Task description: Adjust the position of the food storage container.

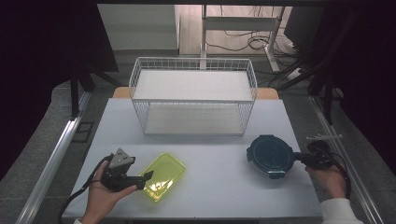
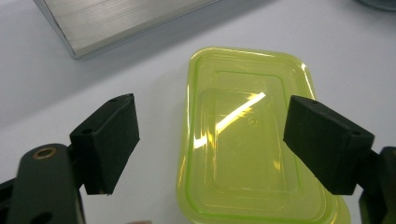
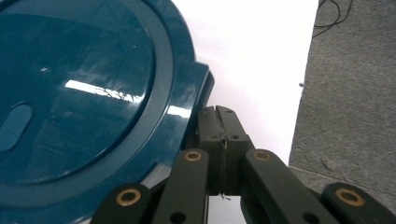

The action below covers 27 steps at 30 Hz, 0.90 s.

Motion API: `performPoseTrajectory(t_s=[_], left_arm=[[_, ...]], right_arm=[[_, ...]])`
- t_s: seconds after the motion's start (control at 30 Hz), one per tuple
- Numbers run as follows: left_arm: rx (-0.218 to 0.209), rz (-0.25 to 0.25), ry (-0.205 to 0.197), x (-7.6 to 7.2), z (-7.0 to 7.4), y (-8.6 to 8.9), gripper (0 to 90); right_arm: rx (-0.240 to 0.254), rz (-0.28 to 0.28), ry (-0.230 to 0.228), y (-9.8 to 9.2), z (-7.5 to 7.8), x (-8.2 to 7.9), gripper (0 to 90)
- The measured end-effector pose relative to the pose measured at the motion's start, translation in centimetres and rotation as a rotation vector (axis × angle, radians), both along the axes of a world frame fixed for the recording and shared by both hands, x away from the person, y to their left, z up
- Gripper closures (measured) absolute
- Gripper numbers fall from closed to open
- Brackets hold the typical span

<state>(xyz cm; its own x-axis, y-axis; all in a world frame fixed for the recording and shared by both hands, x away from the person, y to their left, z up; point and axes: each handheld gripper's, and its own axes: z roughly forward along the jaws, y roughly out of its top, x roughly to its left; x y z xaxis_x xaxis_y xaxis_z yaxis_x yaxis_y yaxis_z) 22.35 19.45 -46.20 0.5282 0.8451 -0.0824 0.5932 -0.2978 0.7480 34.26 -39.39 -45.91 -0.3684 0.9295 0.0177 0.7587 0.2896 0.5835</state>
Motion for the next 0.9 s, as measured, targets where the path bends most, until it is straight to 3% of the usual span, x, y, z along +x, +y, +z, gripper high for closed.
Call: performPoseTrajectory(t_s=[0.5, 0.9], left_arm=[[0.005, 0.002, 0.003, 0.1, -0.1, -0.1, 17.6], [0.010, -0.001, 0.004, 0.1, -0.1, -0.1, 17.6]], right_arm=[[-0.056, 0.040, 0.003, 1.4, -0.1, 0.5, 89.3], [-0.038, 0.099, 0.029, 3.9, -0.3, 0.0, 89.3]])
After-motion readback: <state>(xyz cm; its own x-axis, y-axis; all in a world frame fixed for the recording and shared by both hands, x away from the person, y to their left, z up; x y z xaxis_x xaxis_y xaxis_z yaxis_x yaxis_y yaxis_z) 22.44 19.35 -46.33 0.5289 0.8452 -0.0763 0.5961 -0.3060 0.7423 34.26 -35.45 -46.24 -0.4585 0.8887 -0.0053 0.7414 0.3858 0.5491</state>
